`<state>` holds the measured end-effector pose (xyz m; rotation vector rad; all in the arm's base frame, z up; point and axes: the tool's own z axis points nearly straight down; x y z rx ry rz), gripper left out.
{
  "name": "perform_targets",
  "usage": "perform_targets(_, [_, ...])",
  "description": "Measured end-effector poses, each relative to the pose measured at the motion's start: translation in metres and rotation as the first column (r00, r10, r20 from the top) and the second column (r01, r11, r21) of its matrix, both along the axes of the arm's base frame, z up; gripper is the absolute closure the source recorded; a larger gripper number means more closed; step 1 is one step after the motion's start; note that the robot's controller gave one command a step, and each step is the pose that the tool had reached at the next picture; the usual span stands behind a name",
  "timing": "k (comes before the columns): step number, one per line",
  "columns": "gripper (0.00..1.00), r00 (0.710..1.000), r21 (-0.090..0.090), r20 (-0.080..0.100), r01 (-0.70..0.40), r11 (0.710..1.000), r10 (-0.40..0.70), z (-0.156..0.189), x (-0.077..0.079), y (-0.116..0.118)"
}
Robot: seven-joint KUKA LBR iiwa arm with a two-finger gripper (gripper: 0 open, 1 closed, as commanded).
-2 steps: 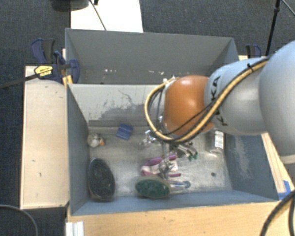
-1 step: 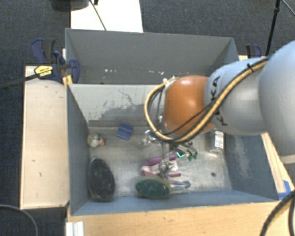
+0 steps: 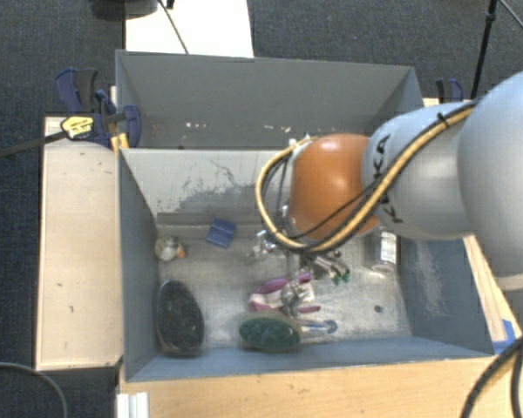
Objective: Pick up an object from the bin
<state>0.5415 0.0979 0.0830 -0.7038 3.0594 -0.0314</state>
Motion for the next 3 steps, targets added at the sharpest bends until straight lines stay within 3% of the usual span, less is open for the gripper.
perform_targets(1, [0.0,1.0,0.001,0.001,-0.001,1.0,0.001,-0.0001,0.0002,0.0003])
perform_targets(2, [1.0,1.0,0.001,0.001,0.001,1.0,-0.001,-0.0001,0.0,0.0004])
perform_targets(3, [0.0,1.0,0.002,0.002,0.003,1.0,-0.003,-0.0001,0.0003,0.0007])
